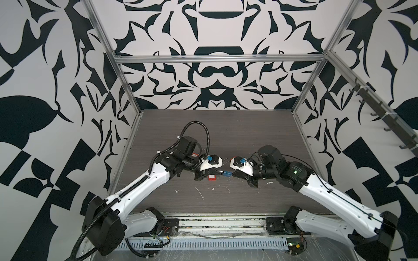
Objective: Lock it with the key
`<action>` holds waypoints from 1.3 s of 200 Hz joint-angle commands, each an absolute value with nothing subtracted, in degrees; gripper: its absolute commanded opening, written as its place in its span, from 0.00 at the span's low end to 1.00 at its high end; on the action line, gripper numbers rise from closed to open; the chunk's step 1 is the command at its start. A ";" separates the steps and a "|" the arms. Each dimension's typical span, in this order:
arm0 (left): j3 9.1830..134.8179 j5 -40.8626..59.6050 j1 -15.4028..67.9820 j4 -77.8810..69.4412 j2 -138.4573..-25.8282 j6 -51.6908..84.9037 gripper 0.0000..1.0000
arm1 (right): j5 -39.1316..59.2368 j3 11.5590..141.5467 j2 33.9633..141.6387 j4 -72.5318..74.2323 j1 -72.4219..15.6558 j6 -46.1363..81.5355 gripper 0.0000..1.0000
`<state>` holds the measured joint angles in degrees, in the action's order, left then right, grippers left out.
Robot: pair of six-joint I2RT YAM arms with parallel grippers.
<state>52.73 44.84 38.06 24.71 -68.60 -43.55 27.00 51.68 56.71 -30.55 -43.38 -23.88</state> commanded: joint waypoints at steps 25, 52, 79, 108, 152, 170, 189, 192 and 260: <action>55.02 46.15 38.32 25.80 -68.43 -45.18 0.00 | 27.80 53.70 56.34 -30.21 -43.60 -24.40 0.00; 55.04 46.06 38.27 25.99 -68.30 -45.18 0.00 | 27.68 53.55 56.25 -31.05 -43.59 -24.69 0.00; 55.18 45.91 38.32 26.76 -68.23 -45.43 0.00 | 26.72 52.96 55.82 -31.97 -43.59 -25.34 0.00; 55.37 44.75 38.23 28.01 -68.10 -45.52 0.00 | 26.55 51.93 54.61 -33.29 -42.69 -26.02 0.00; 57.00 42.62 38.23 33.16 -68.94 -48.00 0.00 | 28.67 50.10 53.00 -35.61 -38.47 -26.96 0.00; 57.62 41.52 38.23 34.81 -69.58 -48.83 0.00 | 28.55 49.98 52.98 -36.59 -37.50 -27.68 0.00; 58.30 39.80 38.16 36.47 -70.51 -49.76 0.00 | 28.44 49.75 53.02 -37.19 -36.38 -28.11 0.00; 58.50 39.49 38.18 36.79 -70.68 -49.99 0.00 | 28.12 49.66 53.01 -37.18 -36.22 -28.11 0.00; 64.23 32.86 35.83 50.44 -76.53 -51.68 0.00 | 16.11 44.72 50.06 -31.94 -34.98 -24.20 0.00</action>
